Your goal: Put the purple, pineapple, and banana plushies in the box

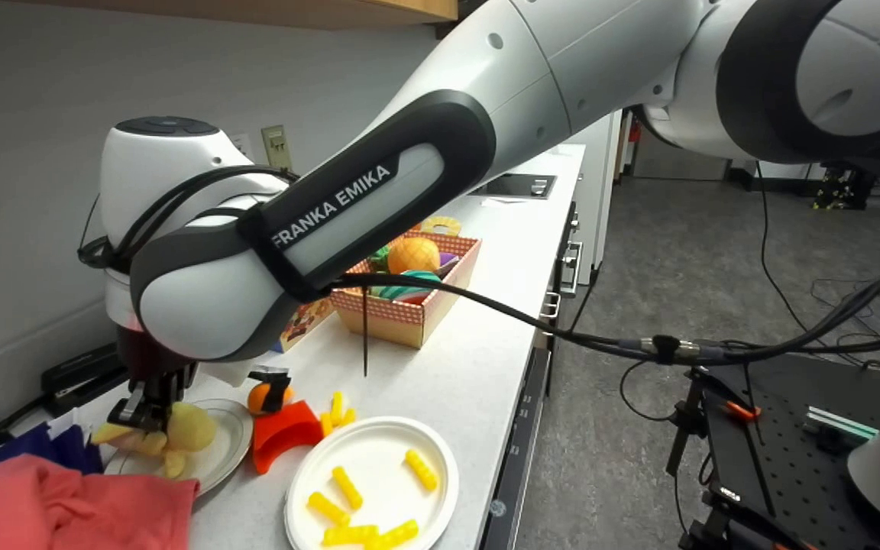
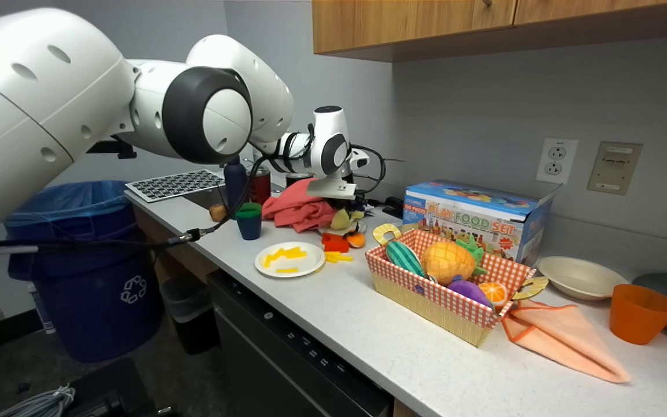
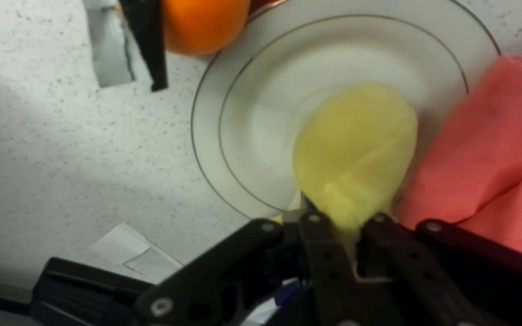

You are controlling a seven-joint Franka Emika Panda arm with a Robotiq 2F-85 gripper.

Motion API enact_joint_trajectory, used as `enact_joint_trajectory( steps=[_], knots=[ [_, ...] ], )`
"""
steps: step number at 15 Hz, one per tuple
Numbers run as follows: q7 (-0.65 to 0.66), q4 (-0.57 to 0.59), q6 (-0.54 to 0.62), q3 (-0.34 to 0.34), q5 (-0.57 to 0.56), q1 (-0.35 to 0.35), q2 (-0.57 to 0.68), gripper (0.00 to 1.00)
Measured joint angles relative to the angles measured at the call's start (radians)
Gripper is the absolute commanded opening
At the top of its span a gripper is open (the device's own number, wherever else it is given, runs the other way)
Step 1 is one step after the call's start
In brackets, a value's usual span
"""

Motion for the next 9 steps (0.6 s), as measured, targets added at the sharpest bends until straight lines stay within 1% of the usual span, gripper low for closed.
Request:
enact_joint_trajectory(
  steps=[1, 2, 4, 9],
  knots=[
    [0.001, -0.012, 0.0, -0.001, -0.001, 0.0, -0.015, 0.01],
    [0.003, -0.03, 0.0, -0.004, -0.001, -0.001, -0.033, 0.03],
    [0.017, -0.089, 0.002, -0.01, -0.001, -0.004, -0.085, 0.02],
    [0.026, -0.305, 0.019, -0.037, 0.001, -0.026, -0.258, 0.02]
  ],
)
